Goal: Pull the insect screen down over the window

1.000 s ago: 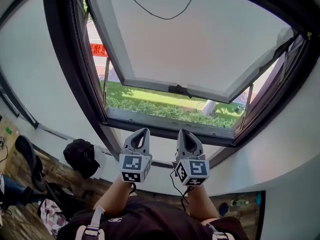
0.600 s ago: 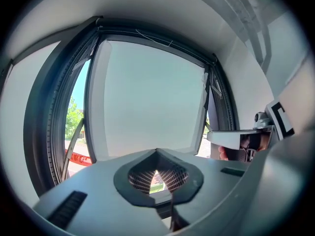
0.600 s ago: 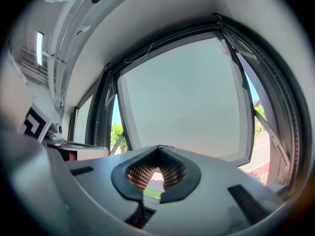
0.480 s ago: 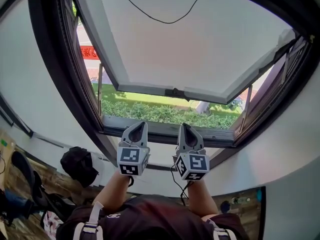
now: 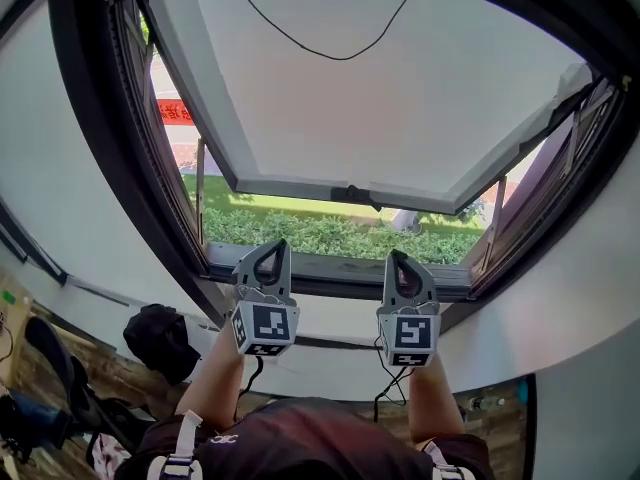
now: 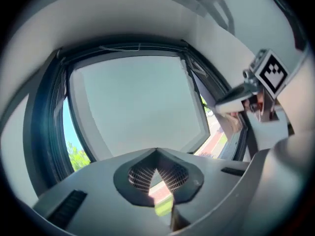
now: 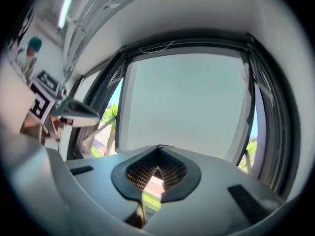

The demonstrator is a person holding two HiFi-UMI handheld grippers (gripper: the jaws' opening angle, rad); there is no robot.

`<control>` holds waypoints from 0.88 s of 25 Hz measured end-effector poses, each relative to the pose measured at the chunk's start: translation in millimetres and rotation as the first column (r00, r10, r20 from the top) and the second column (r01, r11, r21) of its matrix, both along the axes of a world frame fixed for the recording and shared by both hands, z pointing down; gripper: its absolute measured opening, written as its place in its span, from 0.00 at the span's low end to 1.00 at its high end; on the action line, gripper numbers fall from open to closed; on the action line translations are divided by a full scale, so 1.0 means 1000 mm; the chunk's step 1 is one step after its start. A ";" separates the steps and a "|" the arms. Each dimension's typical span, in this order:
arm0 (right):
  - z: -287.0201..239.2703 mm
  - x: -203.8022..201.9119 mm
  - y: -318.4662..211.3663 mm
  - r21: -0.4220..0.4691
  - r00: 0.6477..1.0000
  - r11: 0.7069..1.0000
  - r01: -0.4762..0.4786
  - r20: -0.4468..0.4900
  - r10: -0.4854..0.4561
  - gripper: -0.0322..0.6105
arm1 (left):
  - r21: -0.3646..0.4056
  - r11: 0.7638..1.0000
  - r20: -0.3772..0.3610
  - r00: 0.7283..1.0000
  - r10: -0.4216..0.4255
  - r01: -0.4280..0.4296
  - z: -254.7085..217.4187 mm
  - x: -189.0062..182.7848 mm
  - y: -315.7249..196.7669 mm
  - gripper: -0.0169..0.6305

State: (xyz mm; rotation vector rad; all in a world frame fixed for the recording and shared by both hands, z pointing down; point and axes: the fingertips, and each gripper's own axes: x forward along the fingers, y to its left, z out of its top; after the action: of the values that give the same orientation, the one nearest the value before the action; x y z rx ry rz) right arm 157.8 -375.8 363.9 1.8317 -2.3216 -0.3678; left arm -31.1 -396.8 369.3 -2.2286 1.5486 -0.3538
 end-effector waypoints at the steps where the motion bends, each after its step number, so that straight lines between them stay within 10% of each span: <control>1: -0.004 0.009 0.000 0.026 0.994 0.999 -0.035 -0.104 0.038 0.06 | 0.051 0.998 0.083 0.996 -0.029 0.025 -0.006 -0.004 -0.001 0.03; 3: -0.011 0.024 0.001 0.087 0.941 0.992 -0.093 -0.317 0.116 0.06 | 0.132 0.990 0.219 0.972 -0.082 0.054 -0.014 -0.012 -0.002 0.03; 6: -0.023 0.041 0.003 0.219 0.759 0.965 -0.140 -0.602 0.247 0.06 | 0.208 0.974 0.338 0.928 -0.158 0.090 -0.020 -0.030 -0.006 0.06; 9: -0.037 0.052 0.003 0.292 0.640 0.947 -0.136 -0.704 0.309 0.07 | 0.244 0.963 0.390 0.899 -0.202 0.110 -0.030 -0.047 -0.011 0.13; 13: -0.066 0.065 0.006 0.306 0.635 0.942 -0.136 -0.703 0.320 0.25 | 0.252 0.962 0.414 0.887 -0.204 0.103 -0.053 -0.060 -0.017 0.25; 22: -0.177 0.099 0.020 0.433 0.625 0.887 -0.161 -0.651 0.431 0.28 | 0.427 0.903 0.480 0.834 -0.272 0.048 -0.162 -0.069 -0.018 0.29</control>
State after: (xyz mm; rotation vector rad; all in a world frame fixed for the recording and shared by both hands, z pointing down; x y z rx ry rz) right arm 256.4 -355.4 186.8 1.6911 -1.4131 -1.2526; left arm -100.3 -414.9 207.5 -1.5132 1.3528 -0.5885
